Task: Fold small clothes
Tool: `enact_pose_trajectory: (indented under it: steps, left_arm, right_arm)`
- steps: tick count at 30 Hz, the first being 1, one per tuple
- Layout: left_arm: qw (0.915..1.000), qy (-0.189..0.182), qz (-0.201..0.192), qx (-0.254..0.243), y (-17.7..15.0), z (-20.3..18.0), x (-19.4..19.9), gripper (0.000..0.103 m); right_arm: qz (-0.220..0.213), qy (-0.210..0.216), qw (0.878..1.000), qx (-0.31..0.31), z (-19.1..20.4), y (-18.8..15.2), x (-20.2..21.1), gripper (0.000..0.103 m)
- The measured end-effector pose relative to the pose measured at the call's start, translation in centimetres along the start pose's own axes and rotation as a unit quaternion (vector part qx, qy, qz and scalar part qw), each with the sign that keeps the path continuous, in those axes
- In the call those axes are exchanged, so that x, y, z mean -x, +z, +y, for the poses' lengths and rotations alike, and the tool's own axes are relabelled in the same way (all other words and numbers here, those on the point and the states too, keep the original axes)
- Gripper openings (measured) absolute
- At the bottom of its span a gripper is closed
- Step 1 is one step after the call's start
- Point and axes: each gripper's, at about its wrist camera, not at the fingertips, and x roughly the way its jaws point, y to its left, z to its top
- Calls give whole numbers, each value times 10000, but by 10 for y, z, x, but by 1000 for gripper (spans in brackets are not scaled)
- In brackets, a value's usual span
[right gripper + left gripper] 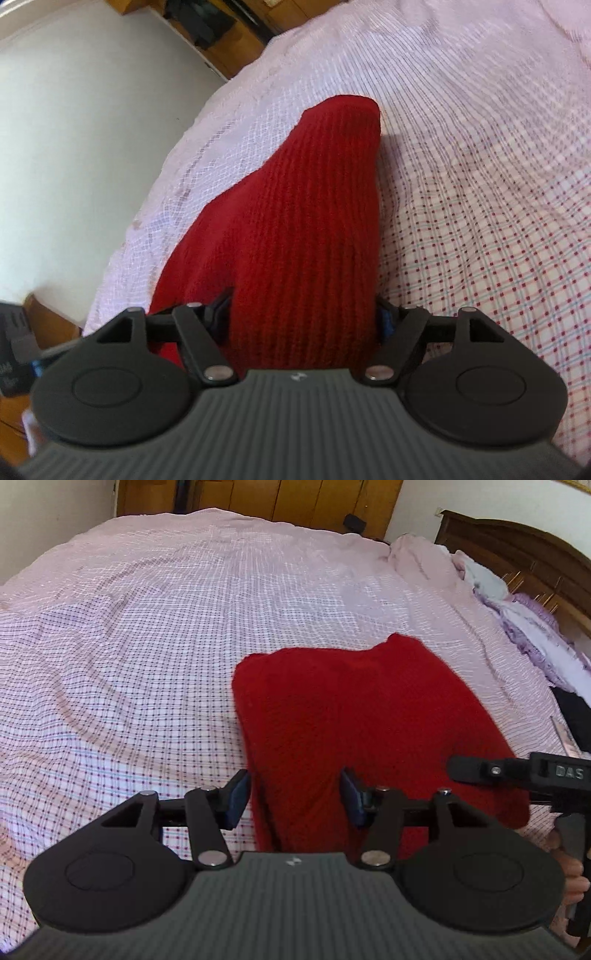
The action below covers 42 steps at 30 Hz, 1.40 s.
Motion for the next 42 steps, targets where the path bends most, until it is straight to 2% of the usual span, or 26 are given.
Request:
enact_pose_trajectory:
  steps: [4, 8, 10, 12, 14, 17, 23, 29, 31, 33, 36, 42]
  left_arm:
    - [10000, 71, -20, -27, 2, -1, 4, 61]
    - [9997, 147, -44, -166, 4, -6, 6, 61]
    - [9997, 159, -28, -164, 4, -5, 2, 63]
    - [9998, 168, 16, -102, 3, -3, -3, 65]
    - [9999, 119, 46, -18, 1, 0, -7, 68]
    - [9998, 188, 26, -46, -2, -1, -9, 69]
    - [9993, 340, -52, -113, 0, -9, 3, 69]
    - [9990, 415, -164, -101, -3, -23, 31, 69]
    - [9988, 446, -180, -88, -6, -27, 40, 70]
    - [9987, 475, -175, -90, -11, -31, 49, 72]
    - [9983, 551, -169, -97, -21, -39, 57, 80]
    - [9973, 688, -60, -240, -46, -54, 53, 83]
  right_arm:
    - [-269, -288, 9986, 349, 16, -2, 22, 76]
    - [-760, -706, 9885, 1102, 33, -5, 46, 70]
    - [-710, -771, 9863, 1272, 35, -8, 47, 59]
    - [-508, -855, 9871, 1256, 30, -10, 38, 59]
    - [-444, -983, 9852, 1331, 24, -13, 30, 60]
    - [-422, -879, 9890, 1111, 13, -15, 22, 62]
    - [-540, -797, 9904, 992, 23, -14, 39, 64]
    - [-683, -748, 9903, 948, 33, -17, 61, 65]
    - [-730, -768, 9889, 1040, 38, -22, 68, 72]
    - [-766, -792, 9872, 1152, 44, -28, 73, 74]
    - [-767, -844, 9851, 1291, 52, -41, 77, 80]
    - [-639, -972, 9839, 1356, 54, -62, 72, 82]
